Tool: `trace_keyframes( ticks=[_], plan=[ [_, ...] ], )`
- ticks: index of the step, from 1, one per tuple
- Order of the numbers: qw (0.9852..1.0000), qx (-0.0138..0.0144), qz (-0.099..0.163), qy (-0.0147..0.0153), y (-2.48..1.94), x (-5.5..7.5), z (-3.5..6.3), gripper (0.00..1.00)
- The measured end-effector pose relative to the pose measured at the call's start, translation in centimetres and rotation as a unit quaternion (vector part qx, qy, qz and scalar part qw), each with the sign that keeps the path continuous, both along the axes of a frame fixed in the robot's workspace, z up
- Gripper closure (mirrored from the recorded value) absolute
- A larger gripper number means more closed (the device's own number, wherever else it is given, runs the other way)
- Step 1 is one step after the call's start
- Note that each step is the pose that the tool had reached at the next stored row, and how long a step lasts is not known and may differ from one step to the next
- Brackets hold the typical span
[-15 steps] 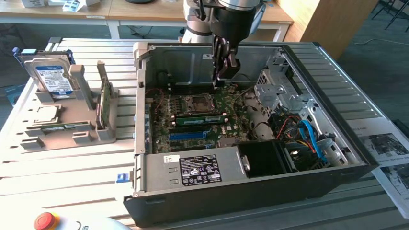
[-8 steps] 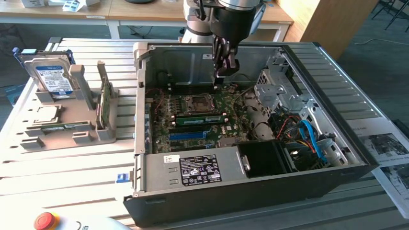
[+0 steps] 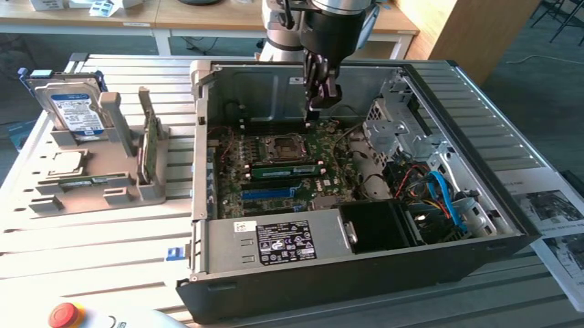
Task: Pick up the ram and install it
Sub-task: 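Press down the ram until it locks into place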
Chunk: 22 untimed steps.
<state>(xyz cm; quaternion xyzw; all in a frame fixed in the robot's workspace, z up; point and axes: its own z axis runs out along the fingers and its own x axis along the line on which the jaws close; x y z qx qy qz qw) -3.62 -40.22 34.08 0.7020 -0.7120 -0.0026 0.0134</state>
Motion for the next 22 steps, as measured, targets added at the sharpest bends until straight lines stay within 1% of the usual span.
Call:
trace_keyframes(
  ticks=[2,5,12,13,17,18,22],
  plan=[
    [1.0000,0.0005,0.000,-0.0029,0.00,-0.01,0.01,0.89],
    [1.0000,0.0016,0.000,-0.0053,0.00,0.00,0.00,0.89],
    [1.0000,0.0016,0.000,-0.0055,0.00,0.00,0.00,0.89],
    [1.0000,0.0020,0.000,-0.0055,0.00,-0.01,0.01,0.89],
    [1.0000,0.0062,0.000,-0.0055,0.00,0.00,-0.01,0.89],
    [1.0000,0.0078,0.000,-0.0055,0.00,0.00,-0.02,0.89],
    [0.9998,0.0171,-0.001,-0.0055,-0.04,0.00,-0.03,0.89]
  ],
)
